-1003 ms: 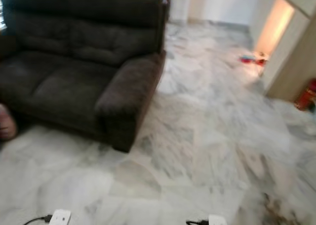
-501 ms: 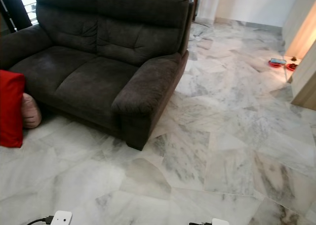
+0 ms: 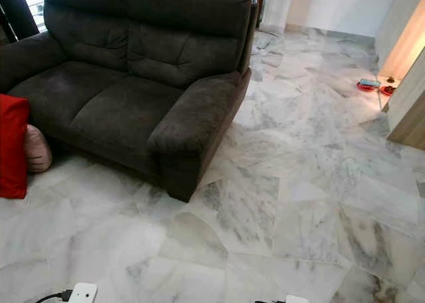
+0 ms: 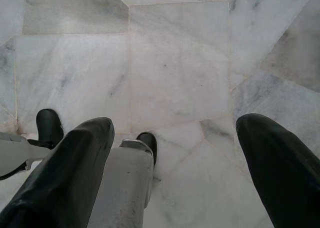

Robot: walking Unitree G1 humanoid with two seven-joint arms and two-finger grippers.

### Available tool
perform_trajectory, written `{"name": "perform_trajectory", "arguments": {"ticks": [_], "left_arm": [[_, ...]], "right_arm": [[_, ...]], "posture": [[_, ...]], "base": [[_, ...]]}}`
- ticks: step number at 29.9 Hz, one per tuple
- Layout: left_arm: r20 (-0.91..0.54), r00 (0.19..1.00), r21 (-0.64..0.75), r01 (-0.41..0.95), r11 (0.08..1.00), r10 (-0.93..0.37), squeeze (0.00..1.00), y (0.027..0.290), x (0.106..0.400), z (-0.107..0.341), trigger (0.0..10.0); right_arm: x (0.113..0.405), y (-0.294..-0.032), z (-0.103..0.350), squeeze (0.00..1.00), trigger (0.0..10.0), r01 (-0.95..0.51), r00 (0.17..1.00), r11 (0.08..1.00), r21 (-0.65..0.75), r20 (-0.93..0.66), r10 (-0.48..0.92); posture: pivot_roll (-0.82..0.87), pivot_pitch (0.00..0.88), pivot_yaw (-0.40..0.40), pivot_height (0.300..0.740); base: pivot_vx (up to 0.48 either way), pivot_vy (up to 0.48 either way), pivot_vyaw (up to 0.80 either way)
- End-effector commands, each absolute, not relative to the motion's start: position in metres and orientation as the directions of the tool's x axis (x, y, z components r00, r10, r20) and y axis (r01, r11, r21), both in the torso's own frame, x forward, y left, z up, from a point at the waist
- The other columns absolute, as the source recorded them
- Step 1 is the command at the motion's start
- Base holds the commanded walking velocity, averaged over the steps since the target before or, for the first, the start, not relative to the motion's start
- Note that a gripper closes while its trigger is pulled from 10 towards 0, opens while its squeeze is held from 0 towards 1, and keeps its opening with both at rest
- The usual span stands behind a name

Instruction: Move the pillow to the sofa from floor

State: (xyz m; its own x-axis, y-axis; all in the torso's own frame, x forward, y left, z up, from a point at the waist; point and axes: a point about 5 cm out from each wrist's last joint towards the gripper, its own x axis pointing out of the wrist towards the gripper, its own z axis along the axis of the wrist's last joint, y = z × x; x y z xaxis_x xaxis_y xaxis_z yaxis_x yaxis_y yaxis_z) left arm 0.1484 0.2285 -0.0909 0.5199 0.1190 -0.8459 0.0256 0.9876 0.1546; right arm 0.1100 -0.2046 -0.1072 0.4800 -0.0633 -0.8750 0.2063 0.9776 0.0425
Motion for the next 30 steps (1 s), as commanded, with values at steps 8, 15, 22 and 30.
{"name": "perform_trajectory", "arguments": {"ticks": [8,15,22,30], "left_arm": [[-0.850,0.513,0.154,0.018,0.988,0.123,0.00,0.2291,0.1462,-0.0917,10.0],[-0.850,0.512,0.153,0.017,0.988,0.123,0.00,0.2293,0.1461,-0.0917,10.0],[-0.852,0.510,0.158,0.031,0.987,0.121,0.00,0.2302,0.1460,-0.0916,10.0],[-0.853,0.508,0.159,0.035,0.987,0.119,0.00,0.2301,0.1457,-0.0917,10.0]], "right_arm": [[0.1104,-0.2072,-0.1067,0.00,10.0,0.210,0.480,0.977,0.034,-0.874,-0.073],[0.1103,-0.2068,-0.1069,0.00,10.0,0.204,0.476,0.978,0.029,-0.876,-0.073],[0.1101,-0.2059,-0.1071,0.00,10.0,0.210,0.476,0.977,0.029,-0.876,-0.076],[0.1095,-0.2061,-0.1072,0.00,10.0,0.211,0.473,0.977,0.025,-0.877,-0.080]], "posture": [[0.06,0.000,-0.046,0.740],[0.05,0.000,-0.039,0.740],[0.05,0.000,-0.031,0.740],[0.05,0.000,-0.032,0.740]], "base": [[0.000,0.283,0.00],[0.000,0.321,0.00],[0.000,0.455,0.00],[0.000,0.453,0.00]]}}
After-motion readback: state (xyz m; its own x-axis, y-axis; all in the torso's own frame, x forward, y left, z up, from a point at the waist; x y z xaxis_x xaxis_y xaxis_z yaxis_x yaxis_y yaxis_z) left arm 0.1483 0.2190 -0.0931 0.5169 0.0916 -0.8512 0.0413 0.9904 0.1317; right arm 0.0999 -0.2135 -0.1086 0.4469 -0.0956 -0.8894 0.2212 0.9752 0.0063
